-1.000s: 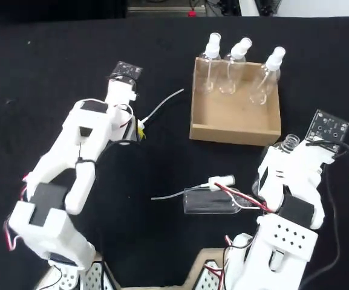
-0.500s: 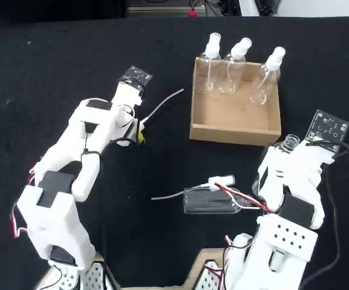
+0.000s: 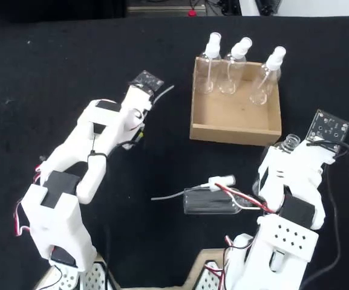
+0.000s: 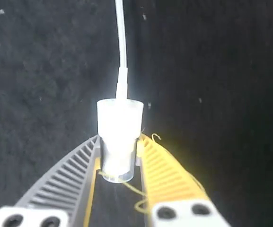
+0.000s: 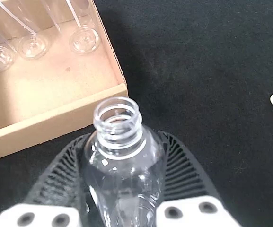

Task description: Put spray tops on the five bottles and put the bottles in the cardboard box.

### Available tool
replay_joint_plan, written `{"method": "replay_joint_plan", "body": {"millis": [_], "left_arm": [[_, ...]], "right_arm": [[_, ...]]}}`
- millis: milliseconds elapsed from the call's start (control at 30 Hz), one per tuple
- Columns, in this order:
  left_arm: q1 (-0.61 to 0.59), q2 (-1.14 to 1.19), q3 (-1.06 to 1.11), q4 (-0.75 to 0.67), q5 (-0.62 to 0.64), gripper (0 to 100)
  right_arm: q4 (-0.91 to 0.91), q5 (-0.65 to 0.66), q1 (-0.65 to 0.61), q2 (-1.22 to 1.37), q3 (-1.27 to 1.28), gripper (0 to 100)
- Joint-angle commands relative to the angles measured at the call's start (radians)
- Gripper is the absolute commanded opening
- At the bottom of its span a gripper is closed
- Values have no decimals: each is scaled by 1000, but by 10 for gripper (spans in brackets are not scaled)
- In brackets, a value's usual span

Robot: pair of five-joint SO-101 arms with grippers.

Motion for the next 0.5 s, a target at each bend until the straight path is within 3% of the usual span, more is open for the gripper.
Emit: {"method": "replay_joint_plan", "body": {"millis": [0,67,133,333,467], "left_arm": [[-54,-95,-39,89,-8,36],[-88,-132,-39,161,-26,36],[-125,-164,-31,249,-129,36],[-225,-160,-12,552,-664,36],[-277,-115,4,589,-907,37]], "right_arm": [[-29,-8,11,-19,-4,18],[-29,-8,11,-19,-4,18],[-29,-8,11,-19,-4,18],[-31,-8,11,-19,-4,18],[-31,-8,11,-19,-4,18]]}}
